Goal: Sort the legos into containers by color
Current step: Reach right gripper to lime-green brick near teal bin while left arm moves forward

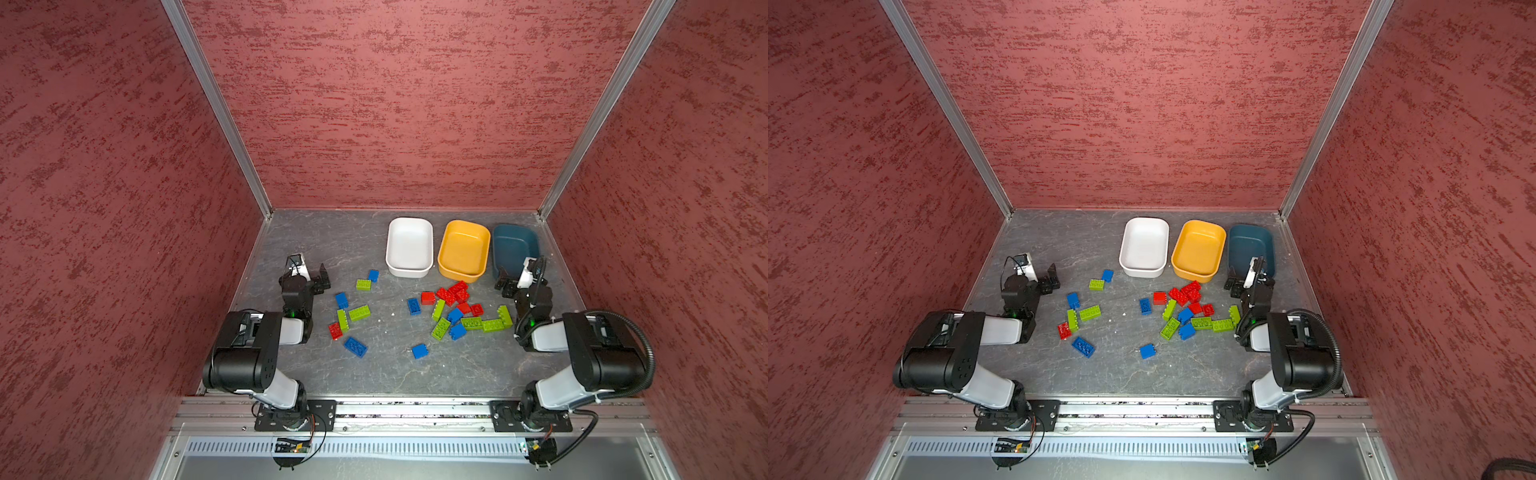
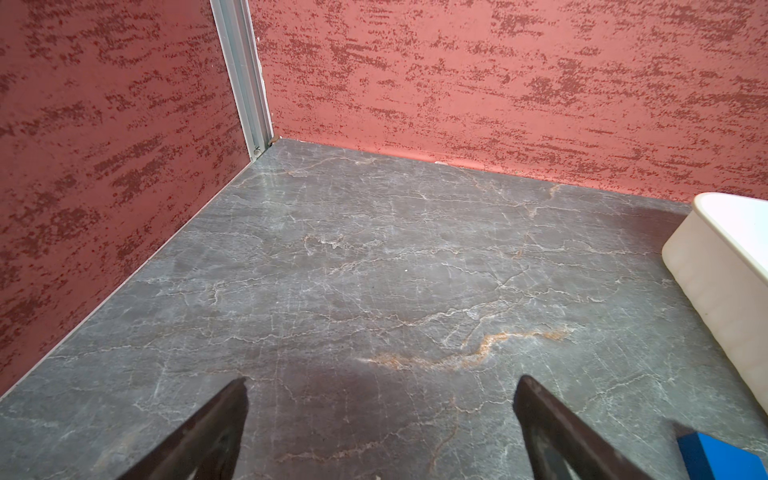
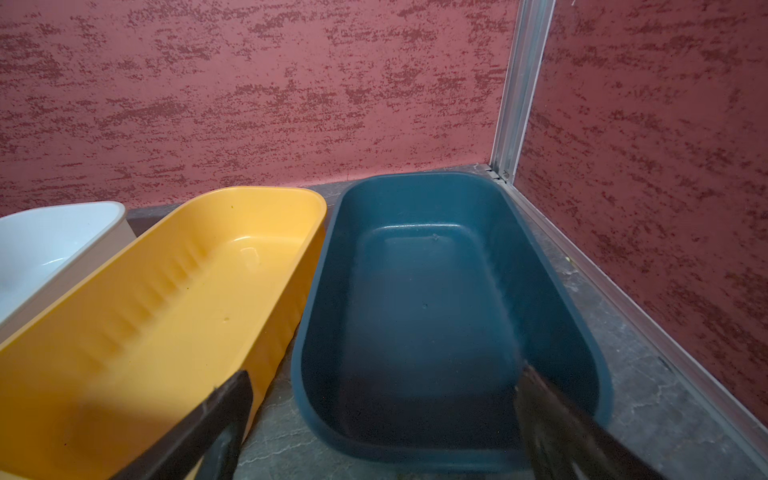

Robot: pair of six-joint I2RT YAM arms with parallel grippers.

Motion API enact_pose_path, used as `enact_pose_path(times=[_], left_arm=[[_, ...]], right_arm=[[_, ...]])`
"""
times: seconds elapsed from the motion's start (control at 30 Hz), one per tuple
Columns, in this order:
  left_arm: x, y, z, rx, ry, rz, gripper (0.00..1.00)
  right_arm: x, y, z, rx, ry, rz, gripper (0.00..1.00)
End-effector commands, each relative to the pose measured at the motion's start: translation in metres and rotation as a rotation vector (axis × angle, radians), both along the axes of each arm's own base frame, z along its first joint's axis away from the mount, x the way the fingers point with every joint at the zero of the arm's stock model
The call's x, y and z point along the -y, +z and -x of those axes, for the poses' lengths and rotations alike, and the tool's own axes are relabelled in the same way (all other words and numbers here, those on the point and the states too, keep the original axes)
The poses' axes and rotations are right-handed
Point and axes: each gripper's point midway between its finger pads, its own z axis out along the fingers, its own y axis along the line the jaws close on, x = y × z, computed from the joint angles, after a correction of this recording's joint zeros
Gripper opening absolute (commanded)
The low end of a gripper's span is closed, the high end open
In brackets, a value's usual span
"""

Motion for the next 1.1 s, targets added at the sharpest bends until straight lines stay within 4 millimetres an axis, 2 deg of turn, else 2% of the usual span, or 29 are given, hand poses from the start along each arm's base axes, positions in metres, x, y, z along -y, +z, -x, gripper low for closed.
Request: enact_pose_path(times=[0.0,0.13,0.3,0.43,0.47,0.53,0.67,0.77,0.93,1.07], left_arm=[[0.002,0.009,-0.003,0.030,-0.014,-0.016,0.99],[0.012,0.028,0.002,0.043,-0.040,-0.054,0.99],[0.011,0.061,0.015,0.086,0.054,-0.116,1.00],[0.005,0.085,0.021,0.095,0.167,0.038,0.99],[0.004,0.084,0.024,0.062,0.189,0.088,0.99],[0.000,0.092,0.029,0.032,0.248,0.212,0.99],[0.006,0.092,0.038,-0.047,0.269,0.356,0.99],[0.015,0.091,0.036,-0.099,0.223,0.397,0.99],[0.029,0.087,0.024,-0.163,0.175,0.412,0.99],[0.037,0.079,0.016,-0.203,0.173,0.374,0.99]], right_arm=[[-0.003,0.013,-0.004,0.042,0.021,0.021,0.99],[-0.010,0.022,-0.007,0.027,0.064,0.030,0.99],[-0.002,0.058,-0.003,0.024,0.009,-0.025,0.99],[0.005,0.065,0.001,-0.073,-0.066,-0.185,0.99],[0.006,0.063,0.003,-0.106,-0.088,-0.226,0.99],[0.003,0.052,0.010,-0.209,-0.111,-0.317,0.99],[-0.013,0.023,0.030,-0.422,-0.112,-0.457,0.99],[-0.013,-0.013,0.057,-0.621,-0.177,-0.470,0.97],[-0.025,-0.058,0.084,-0.846,-0.132,-0.447,0.86],[-0.046,-0.079,0.084,-0.962,-0.017,-0.480,0.72]])
